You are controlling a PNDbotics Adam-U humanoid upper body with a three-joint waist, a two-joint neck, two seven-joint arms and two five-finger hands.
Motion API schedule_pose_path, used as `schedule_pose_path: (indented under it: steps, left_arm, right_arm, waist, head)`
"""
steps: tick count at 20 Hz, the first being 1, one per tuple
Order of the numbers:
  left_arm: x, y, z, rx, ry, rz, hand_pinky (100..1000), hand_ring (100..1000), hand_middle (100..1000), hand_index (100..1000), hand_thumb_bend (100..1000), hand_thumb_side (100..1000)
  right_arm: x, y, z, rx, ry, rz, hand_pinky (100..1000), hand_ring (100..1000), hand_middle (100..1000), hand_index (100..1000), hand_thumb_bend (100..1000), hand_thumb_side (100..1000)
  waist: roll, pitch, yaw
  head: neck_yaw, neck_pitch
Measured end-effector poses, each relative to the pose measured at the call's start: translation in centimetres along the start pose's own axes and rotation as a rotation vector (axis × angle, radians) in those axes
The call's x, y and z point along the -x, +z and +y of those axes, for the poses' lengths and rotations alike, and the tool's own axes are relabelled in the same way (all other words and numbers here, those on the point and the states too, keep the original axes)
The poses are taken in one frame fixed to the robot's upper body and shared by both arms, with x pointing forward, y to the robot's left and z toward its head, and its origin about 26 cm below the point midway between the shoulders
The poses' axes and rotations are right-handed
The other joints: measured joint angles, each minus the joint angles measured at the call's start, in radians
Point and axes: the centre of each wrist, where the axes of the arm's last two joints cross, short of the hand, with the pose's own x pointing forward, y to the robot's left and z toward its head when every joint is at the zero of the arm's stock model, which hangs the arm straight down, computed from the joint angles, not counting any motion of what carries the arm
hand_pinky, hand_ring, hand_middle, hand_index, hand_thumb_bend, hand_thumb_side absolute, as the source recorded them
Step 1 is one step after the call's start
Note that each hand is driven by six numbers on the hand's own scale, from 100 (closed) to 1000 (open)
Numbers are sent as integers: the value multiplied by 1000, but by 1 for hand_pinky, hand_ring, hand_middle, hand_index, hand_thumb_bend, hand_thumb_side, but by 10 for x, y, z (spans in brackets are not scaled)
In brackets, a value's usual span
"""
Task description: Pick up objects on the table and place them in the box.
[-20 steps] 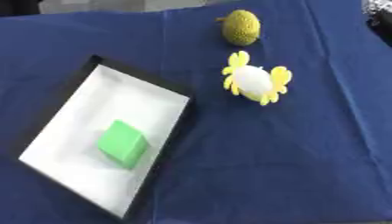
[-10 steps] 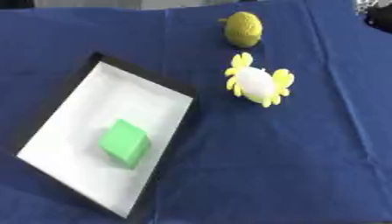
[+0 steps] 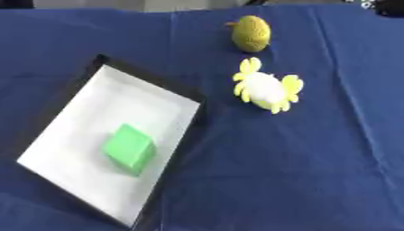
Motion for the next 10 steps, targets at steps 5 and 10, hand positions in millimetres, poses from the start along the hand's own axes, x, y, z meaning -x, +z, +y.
schedule_pose_path:
  steps: [5,10]
  left_arm:
    - [-1,0,-4,9,-3,8,883,862,802,909,306,715]
    - [-2,-1,-7,21,-3,6,883,862,801,906,307,715]
  right_arm:
    - [2,-20,0,-209,98,-13,924,1000,971,926,100,247]
    - [14,-42,9,-388,148,-34,933,1000,979,930,100,362]
  waist:
    - [0,0,7]
    - [0,0,11]
  head:
    - [-13,0]
    - [-22,1]
